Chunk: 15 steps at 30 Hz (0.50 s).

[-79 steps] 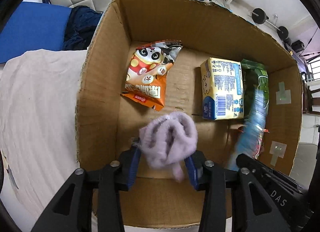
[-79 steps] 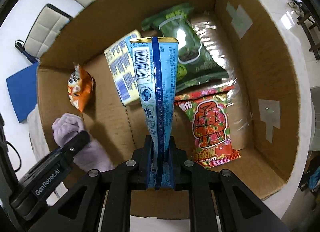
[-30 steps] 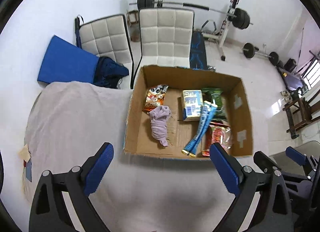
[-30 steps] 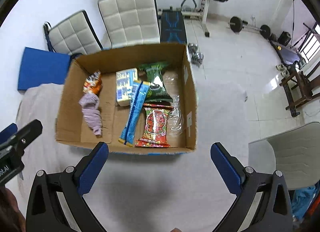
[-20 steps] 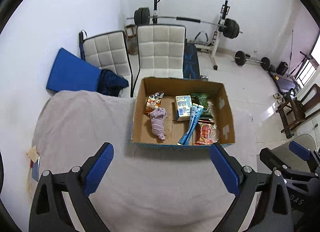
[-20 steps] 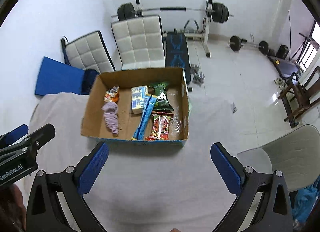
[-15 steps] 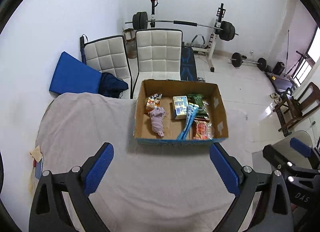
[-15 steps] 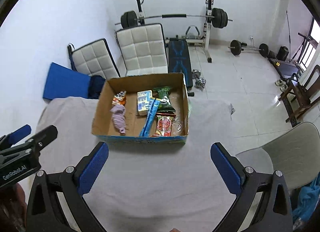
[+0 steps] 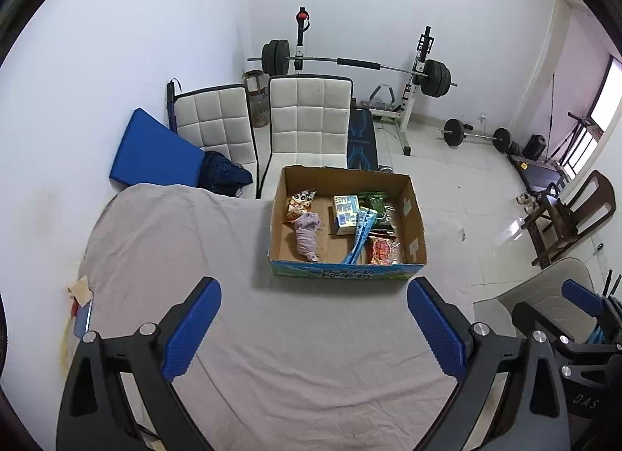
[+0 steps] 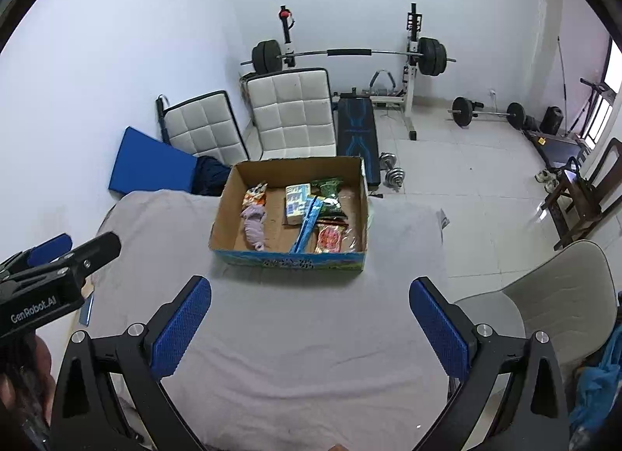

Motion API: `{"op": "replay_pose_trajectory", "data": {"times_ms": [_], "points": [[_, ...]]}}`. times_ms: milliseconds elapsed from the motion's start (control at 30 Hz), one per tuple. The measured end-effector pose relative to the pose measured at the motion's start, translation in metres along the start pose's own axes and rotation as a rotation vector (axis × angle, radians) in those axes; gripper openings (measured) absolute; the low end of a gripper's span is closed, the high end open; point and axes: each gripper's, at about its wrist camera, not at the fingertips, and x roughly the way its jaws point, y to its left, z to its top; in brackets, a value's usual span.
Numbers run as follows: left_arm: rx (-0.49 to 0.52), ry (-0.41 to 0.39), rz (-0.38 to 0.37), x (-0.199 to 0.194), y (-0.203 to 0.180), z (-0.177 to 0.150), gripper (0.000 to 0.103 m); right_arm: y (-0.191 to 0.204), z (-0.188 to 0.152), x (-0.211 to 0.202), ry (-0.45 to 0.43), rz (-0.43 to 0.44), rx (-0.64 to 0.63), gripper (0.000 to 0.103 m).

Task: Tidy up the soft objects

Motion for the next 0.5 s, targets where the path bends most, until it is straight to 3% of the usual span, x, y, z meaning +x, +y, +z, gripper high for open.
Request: {"op": "replay_pose_trajectory", "data": {"times_ms": [500], "points": [[-0.004, -0.042, 0.009, -0.014, 0.0, 0.001, 0.098, 0.005, 0.011, -0.019, -0.053, -0.042, -0.018, 0.103]]}}
